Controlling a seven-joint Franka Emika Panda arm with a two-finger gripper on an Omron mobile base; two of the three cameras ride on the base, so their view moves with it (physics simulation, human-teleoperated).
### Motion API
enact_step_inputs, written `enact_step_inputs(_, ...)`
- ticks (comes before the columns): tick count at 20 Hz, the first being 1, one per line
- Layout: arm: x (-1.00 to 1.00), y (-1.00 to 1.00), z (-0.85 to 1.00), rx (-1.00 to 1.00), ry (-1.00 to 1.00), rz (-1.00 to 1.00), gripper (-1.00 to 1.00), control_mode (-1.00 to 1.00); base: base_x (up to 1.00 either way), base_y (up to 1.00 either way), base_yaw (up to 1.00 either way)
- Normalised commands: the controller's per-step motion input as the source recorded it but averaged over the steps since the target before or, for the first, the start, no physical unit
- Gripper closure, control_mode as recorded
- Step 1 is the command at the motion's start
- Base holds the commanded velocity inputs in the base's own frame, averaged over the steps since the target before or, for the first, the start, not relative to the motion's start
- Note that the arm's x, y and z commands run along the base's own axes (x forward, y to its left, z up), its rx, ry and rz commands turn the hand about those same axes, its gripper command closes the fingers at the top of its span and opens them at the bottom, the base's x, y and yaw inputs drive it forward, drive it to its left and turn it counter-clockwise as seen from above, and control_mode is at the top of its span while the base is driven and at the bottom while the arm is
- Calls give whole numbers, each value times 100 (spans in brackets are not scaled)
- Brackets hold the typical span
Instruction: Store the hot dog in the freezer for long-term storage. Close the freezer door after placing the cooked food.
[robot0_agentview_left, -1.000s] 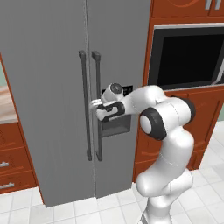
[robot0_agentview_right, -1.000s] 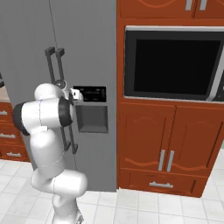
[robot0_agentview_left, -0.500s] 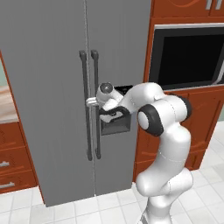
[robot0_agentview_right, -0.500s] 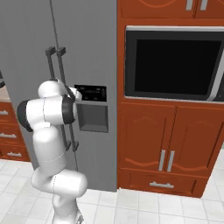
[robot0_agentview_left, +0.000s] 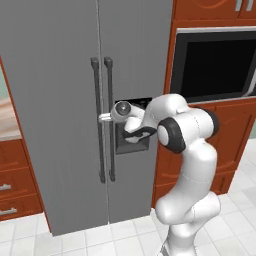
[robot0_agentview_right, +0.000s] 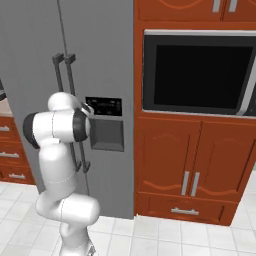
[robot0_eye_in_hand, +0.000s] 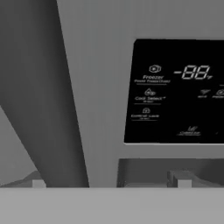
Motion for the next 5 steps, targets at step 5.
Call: enact_step_inputs(5,55,-30,2,0,4,0,-100,-100,0,0,0)
